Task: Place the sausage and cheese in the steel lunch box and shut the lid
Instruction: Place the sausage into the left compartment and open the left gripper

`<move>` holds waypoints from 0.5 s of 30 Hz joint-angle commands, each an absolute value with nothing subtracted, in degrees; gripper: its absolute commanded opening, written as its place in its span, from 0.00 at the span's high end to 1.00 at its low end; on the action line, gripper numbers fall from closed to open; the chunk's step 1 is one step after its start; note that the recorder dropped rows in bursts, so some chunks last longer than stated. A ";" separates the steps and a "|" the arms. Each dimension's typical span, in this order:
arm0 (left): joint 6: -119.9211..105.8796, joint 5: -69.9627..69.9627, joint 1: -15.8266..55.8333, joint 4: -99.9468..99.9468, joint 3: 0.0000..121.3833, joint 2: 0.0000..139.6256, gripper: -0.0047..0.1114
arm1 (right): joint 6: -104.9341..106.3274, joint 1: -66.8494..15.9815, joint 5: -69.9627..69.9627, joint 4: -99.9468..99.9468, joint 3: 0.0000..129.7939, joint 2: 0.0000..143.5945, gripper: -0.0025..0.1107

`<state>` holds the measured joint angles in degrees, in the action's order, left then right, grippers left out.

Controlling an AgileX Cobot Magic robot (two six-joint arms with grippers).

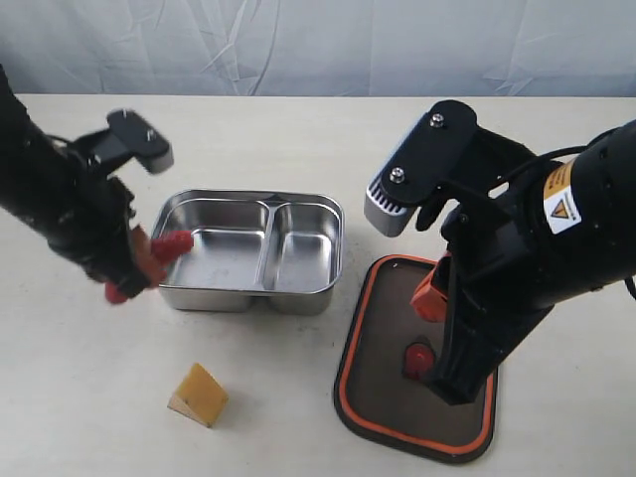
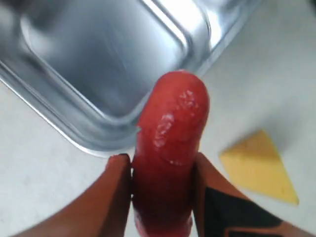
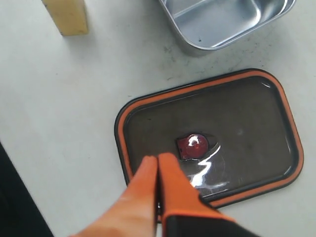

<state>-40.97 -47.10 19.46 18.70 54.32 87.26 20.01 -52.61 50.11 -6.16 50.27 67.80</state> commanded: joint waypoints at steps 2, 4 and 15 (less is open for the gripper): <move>-40.91 -39.50 19.56 23.50 59.42 89.21 0.96 | 19.52 -52.68 49.90 -5.48 50.02 67.45 0.98; -40.91 -38.08 19.56 24.80 60.46 91.57 0.96 | 19.51 -52.68 49.80 -5.48 50.02 67.45 0.98; -40.91 -36.02 19.56 26.29 64.07 103.24 0.56 | 19.51 -52.68 49.66 -5.48 50.02 67.45 0.98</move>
<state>-40.97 -36.77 19.46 24.58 63.52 102.06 19.48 -52.61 50.11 -6.02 50.27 67.80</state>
